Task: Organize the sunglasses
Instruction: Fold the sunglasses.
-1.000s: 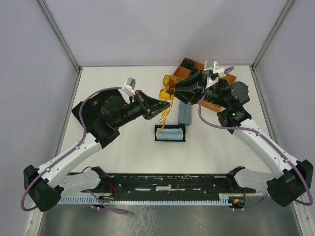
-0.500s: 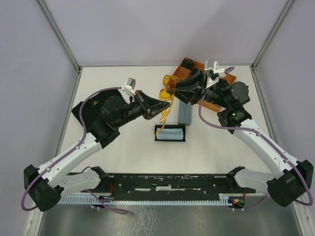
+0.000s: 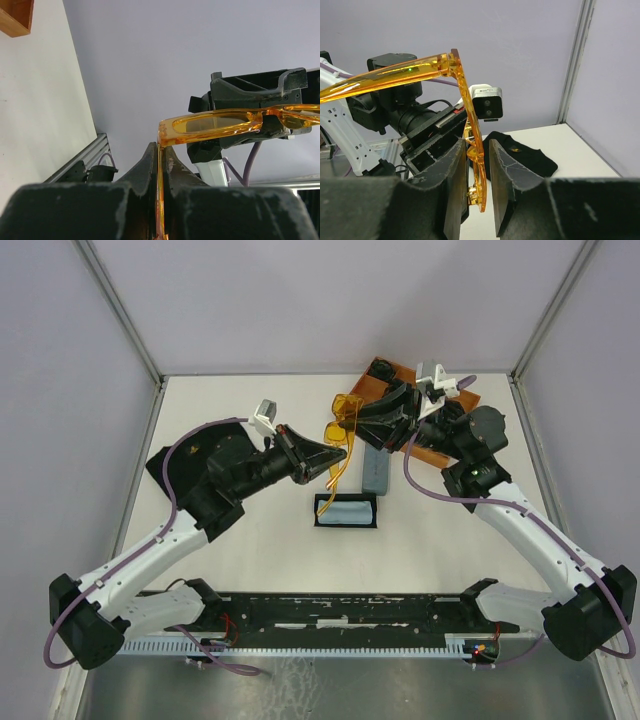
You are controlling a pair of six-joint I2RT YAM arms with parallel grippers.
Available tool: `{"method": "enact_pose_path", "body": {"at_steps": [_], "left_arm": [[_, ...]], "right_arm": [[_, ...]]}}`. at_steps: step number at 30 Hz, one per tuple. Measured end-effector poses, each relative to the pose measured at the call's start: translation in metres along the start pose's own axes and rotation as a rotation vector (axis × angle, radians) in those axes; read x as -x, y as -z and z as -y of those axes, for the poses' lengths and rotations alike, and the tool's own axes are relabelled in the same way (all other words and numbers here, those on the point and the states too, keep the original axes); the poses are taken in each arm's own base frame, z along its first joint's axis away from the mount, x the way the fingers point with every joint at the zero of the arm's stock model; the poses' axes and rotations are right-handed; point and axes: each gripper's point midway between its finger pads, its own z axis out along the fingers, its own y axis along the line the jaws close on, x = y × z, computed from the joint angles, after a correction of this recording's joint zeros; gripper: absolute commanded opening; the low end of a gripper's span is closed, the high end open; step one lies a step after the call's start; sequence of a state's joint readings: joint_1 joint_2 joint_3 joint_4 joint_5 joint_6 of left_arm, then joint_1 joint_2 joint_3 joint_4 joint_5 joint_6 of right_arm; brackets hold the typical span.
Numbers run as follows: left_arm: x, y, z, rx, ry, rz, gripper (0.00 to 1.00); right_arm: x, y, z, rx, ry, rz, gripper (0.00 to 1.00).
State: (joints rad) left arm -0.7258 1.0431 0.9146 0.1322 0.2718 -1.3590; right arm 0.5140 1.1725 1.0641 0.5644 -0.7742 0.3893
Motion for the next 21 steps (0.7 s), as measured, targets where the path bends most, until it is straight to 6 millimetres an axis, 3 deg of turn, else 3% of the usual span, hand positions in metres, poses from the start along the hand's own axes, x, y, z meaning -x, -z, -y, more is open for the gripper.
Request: {"method": "enact_pose_path", "body": {"at_steps": [5,21], "left_arm": [[0.0007,-0.0023,0.0014,-0.01,0.008,0.001,0.03],[0.0013,-0.0027,0.0038,-0.024,0.008,0.004,0.03]], "right_arm": [[-0.0001,0.0,0.0001,-0.001,-0.001,0.0,0.41],[0.0004,0.0008,0.0032,-0.013,0.001,0.002,0.21]]}}
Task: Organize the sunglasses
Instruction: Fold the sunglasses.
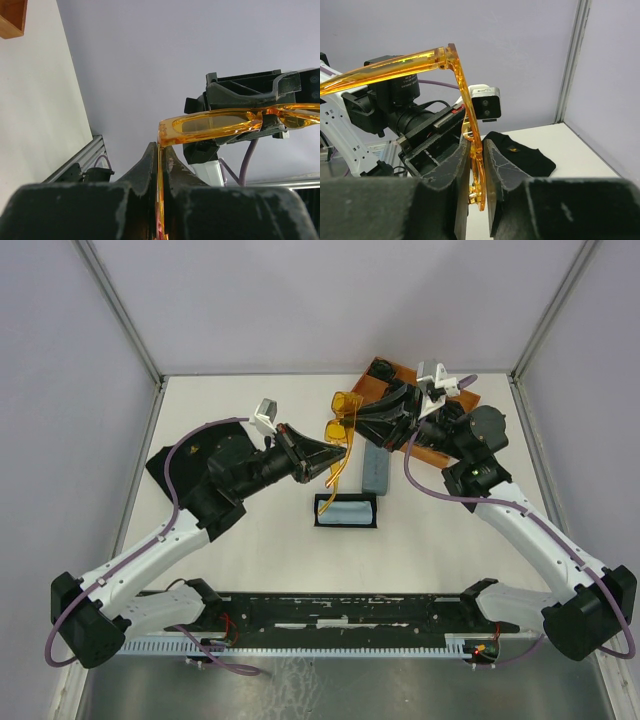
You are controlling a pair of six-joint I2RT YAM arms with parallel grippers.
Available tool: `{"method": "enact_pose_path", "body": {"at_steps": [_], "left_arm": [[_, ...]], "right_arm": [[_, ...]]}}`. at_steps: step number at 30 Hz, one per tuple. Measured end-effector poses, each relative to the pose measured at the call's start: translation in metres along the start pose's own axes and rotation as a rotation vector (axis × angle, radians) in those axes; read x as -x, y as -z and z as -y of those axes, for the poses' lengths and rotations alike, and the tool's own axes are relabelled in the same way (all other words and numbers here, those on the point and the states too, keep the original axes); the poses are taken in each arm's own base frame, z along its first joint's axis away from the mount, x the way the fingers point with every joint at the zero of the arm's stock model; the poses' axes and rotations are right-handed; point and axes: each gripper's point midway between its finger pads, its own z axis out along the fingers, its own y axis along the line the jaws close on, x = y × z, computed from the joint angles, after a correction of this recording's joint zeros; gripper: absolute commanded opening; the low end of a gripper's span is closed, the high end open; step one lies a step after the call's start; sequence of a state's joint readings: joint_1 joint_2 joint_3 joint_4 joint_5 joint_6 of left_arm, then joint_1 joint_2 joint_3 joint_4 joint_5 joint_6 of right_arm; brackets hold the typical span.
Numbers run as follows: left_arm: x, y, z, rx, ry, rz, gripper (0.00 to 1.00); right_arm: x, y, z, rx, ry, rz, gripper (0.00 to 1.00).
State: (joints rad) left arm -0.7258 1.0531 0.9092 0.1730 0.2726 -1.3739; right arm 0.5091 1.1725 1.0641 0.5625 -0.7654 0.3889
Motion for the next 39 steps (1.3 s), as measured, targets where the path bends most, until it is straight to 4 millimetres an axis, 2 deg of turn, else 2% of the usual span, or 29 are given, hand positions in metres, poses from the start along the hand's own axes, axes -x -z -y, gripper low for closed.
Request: {"method": "enact_pose_path", "body": {"at_steps": [4,6,12,16,23,28,32,39], "left_arm": [[0.0,0.0,0.0,-0.001,0.0,0.0,0.04],[0.0,0.0,0.0,-0.001,0.0,-0.002,0.1],[-0.002,0.0,0.001,-0.008,0.002,-0.01,0.42],[-0.001,0.0,0.002,-0.011,0.001,-0.008,0.54],[-0.001,0.005,-0.007,0.037,-0.013,0.004,0.62],[0.003,0.017,-0.011,0.081,-0.067,0.036,0.65],[0.01,0.029,-0.009,0.116,-0.135,0.076,0.65],[0.028,0.061,-0.019,0.242,-0.301,0.174,0.65]], "right_arm": [[0.0,0.0,0.0,-0.002,0.001,0.001,0.05],[0.0,0.0,0.001,-0.004,0.0,0.0,0.0],[-0.003,0.002,0.002,-0.02,-0.007,-0.014,0.0],[-0.007,0.005,0.005,-0.047,-0.013,-0.037,0.0],[-0.008,0.012,0.012,-0.119,-0.001,-0.057,0.0],[-0.007,0.026,0.018,-0.22,0.009,-0.055,0.0],[-0.009,0.037,0.026,-0.303,0.007,-0.067,0.0],[-0.029,0.066,0.038,-0.46,0.004,-0.159,0.0]]}}
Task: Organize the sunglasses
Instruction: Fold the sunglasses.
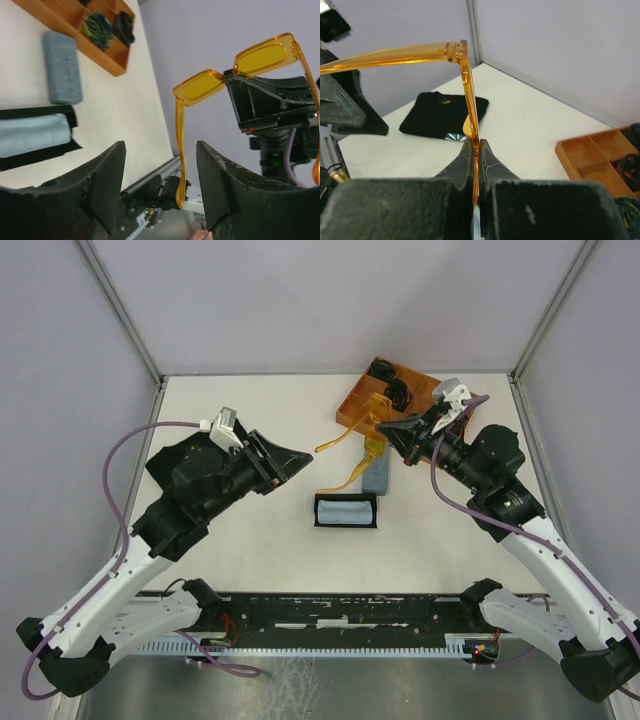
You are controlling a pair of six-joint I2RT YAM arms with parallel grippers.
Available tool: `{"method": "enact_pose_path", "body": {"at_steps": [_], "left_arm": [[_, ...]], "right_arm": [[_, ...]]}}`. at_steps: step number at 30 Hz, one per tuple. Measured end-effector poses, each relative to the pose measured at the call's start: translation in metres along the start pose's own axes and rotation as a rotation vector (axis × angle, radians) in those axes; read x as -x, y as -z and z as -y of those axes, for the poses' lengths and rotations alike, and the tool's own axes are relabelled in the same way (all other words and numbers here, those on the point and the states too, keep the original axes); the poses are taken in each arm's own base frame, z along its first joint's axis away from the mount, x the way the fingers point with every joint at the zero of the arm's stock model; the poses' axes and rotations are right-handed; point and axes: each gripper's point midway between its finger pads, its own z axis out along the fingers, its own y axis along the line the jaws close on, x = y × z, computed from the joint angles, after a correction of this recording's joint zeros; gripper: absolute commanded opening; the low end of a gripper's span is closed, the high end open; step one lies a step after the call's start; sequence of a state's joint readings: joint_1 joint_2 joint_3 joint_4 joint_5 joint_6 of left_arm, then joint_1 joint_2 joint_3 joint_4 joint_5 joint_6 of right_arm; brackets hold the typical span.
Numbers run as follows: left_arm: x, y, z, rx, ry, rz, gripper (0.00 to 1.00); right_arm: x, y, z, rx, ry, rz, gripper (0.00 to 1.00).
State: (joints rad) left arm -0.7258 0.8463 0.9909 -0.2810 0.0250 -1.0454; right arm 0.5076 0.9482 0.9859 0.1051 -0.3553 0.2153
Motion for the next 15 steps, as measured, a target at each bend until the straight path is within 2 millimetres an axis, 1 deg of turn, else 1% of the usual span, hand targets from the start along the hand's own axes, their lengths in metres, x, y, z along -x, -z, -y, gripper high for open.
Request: {"method": "enact_pose_path", "body": {"at_steps": [3,8,10,12,15], "left_arm": [[0.009,0.011,-0.017,0.095,-0.083,0.04,0.65],[0.025,0.024,-0.044,0.263,-0.227,0.081,0.65],[0.031,0.026,-0.052,0.321,-0.276,0.087,0.65],[0.033,0.026,-0.061,0.371,-0.317,0.083,0.65],[0.031,0.024,-0.079,0.445,-0.368,0.059,0.65]], "right_arm": [[-0.014,0.011,0.01,-0.067,0.017,-0.066,0.0],[-0.052,0.031,0.034,-0.225,0.029,-0.264,0.0],[-0.065,0.039,0.04,-0.288,0.04,-0.346,0.0],[-0.079,0.047,0.04,-0.342,0.062,-0.439,0.0],[-0.097,0.056,0.03,-0.382,0.107,-0.566,0.0]]}}
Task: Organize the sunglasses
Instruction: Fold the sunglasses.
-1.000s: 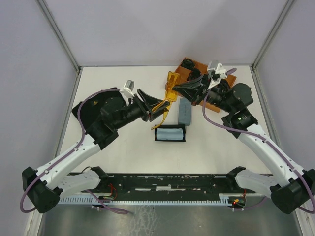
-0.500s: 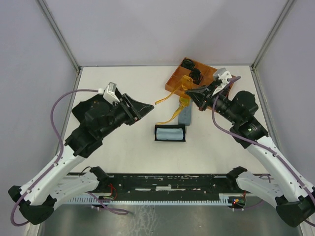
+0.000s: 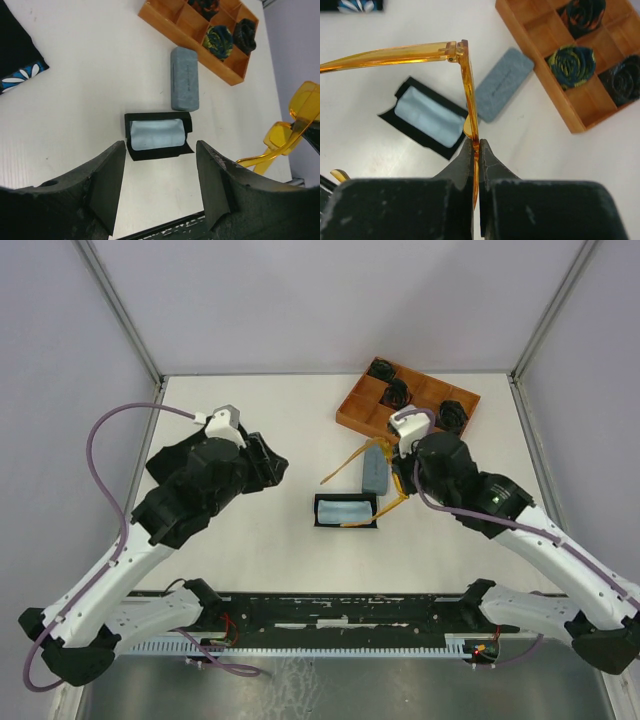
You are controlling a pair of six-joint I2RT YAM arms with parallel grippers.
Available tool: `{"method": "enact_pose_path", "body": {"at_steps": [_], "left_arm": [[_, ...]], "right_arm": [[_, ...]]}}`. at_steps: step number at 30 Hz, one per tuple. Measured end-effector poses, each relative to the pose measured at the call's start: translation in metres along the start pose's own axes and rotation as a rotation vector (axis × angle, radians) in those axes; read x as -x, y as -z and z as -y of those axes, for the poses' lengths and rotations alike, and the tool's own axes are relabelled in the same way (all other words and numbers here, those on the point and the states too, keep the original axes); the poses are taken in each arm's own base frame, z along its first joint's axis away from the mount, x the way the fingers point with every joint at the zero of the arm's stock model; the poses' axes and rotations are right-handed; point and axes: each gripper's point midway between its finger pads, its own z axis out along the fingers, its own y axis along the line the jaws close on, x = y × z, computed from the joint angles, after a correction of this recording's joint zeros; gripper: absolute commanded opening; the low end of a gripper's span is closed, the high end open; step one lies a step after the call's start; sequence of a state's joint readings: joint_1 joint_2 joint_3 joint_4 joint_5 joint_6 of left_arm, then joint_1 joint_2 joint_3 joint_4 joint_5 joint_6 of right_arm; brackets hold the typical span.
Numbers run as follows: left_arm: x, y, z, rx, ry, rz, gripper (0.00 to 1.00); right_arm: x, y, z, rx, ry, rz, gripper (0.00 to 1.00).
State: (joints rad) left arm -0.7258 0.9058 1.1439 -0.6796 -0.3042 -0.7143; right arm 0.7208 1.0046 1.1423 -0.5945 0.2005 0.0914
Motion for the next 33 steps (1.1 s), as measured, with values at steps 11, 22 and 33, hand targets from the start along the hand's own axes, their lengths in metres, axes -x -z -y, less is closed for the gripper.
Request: {"method": "enact_pose_path", "body": {"at_steps": [11,22,33], "left_arm": [[-0.047,-0.039,-0.013,0.031,-0.1,-0.129,0.56],[-0.09,-0.065,0.013,-0.01,-0.177,-0.209,0.56],[-0.12,-0.069,0.026,-0.002,-0.265,-0.231,0.56]], "right_arm": [[-0.073,0.006,-0.027,-0.121,0.002,-0.291,0.0],[-0.096,0.0,-0.049,-0.153,-0.078,-0.317,0.0],[-0.097,-0.012,-0.055,-0.166,-0.112,-0.314,0.0]]}}
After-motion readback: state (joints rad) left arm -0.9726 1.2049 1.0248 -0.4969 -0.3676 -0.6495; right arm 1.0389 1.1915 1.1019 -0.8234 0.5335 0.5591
